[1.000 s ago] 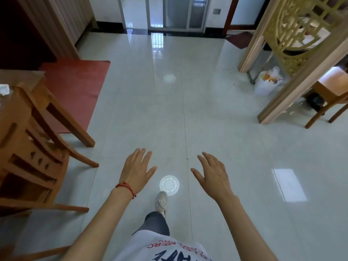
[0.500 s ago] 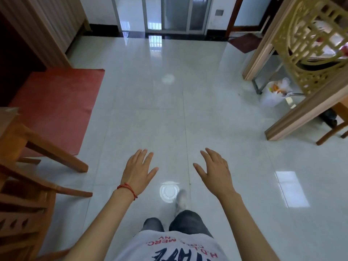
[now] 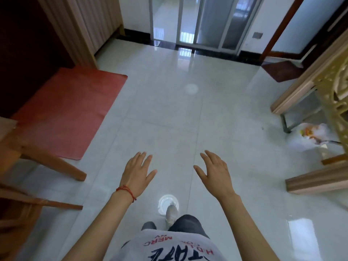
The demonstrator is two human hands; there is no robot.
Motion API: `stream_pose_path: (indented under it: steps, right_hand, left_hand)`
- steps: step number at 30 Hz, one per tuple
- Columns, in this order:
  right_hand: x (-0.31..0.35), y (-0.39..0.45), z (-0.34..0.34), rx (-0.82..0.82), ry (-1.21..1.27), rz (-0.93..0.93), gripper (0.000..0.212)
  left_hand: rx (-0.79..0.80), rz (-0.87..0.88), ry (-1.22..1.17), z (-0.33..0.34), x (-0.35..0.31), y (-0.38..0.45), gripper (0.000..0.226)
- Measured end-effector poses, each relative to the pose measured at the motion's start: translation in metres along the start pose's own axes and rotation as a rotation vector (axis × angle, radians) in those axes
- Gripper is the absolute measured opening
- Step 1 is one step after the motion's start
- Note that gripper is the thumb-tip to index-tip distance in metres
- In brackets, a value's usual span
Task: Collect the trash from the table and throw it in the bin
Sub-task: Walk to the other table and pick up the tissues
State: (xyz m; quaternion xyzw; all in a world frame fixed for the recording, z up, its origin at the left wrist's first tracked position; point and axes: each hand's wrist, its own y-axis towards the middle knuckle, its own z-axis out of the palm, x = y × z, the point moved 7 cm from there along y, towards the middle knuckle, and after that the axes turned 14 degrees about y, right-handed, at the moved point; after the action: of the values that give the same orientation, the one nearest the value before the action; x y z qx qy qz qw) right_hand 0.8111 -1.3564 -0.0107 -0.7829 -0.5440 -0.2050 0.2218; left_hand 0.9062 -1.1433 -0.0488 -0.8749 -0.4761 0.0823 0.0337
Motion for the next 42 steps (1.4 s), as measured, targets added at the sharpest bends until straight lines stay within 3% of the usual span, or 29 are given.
stream_pose_path:
  steps: [11,18,21,28,42]
  right_hand:
    - [0.075,0.105,0.030,0.215,-0.042,-0.325,0.052]
    - [0.162,0.123,0.083,0.366,-0.050,-0.563,0.051]
    - [0.201,0.126,0.107,0.422,-0.053,-0.663,0.051]
    - [0.295,0.128,0.161,0.528,-0.050,-0.871,0.049]
    - [0.405,0.144,0.245,0.647,-0.065,-1.009,0.052]
  left_hand:
    - [-0.057,-0.347,-0.071,-0.027,0.065,0.011,0.056]
    - [-0.099,-0.587,-0.073,-0.034,0.130,-0.032,0.057]
    - [-0.104,-0.676,-0.068,-0.037,0.158,-0.051,0.072]
    - [-0.069,-0.929,-0.084,-0.035,0.227,-0.100,0.059]
    - [-0.122,-1.061,-0.097,-0.045,0.326,-0.129,0.057]
